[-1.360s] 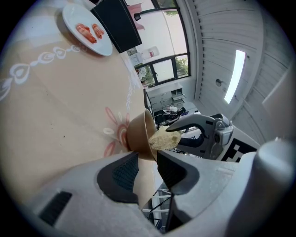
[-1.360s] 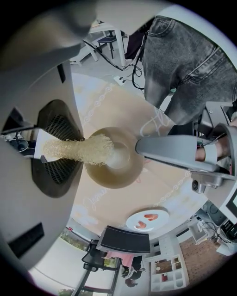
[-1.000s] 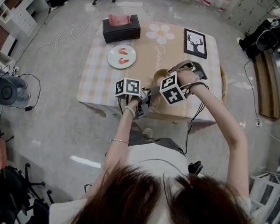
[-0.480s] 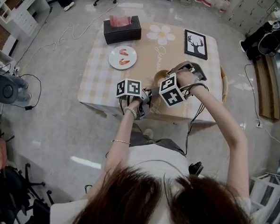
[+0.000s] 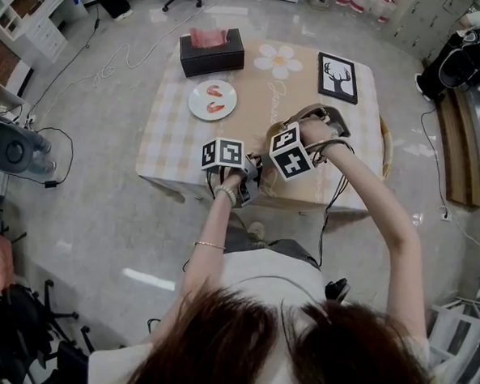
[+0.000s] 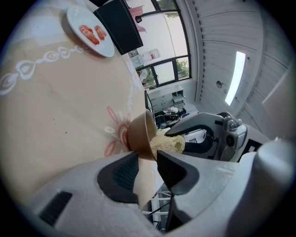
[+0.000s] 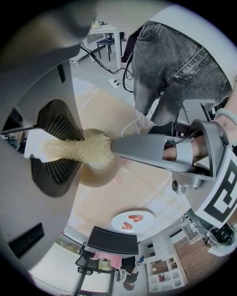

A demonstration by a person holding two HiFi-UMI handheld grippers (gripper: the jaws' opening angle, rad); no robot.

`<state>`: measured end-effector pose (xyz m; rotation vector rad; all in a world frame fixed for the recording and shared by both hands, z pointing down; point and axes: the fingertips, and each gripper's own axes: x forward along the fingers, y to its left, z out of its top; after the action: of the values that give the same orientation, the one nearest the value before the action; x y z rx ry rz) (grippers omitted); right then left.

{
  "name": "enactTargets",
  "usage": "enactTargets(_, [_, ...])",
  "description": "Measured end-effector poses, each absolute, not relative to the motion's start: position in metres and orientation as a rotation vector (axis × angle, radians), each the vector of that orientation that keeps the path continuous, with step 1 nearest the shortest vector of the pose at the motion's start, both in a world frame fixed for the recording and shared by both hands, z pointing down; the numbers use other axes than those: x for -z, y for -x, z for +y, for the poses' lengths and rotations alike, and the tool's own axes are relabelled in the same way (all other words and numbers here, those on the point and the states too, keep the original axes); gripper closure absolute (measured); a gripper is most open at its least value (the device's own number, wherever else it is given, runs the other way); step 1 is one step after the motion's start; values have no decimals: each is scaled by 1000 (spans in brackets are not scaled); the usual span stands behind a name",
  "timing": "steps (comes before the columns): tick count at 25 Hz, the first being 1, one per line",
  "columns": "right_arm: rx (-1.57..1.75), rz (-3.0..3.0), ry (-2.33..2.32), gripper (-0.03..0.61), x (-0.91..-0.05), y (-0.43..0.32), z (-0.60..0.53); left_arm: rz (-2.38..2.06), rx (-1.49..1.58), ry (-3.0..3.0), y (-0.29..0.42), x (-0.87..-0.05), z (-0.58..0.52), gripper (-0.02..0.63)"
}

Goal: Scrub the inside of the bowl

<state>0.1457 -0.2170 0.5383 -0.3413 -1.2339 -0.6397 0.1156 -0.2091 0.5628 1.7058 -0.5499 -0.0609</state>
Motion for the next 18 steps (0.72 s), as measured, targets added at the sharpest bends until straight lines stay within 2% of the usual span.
enactTargets(18, [624,-1311,279,483,-547,-132,-234,-541,63,-1704,-115,-564,-208,485])
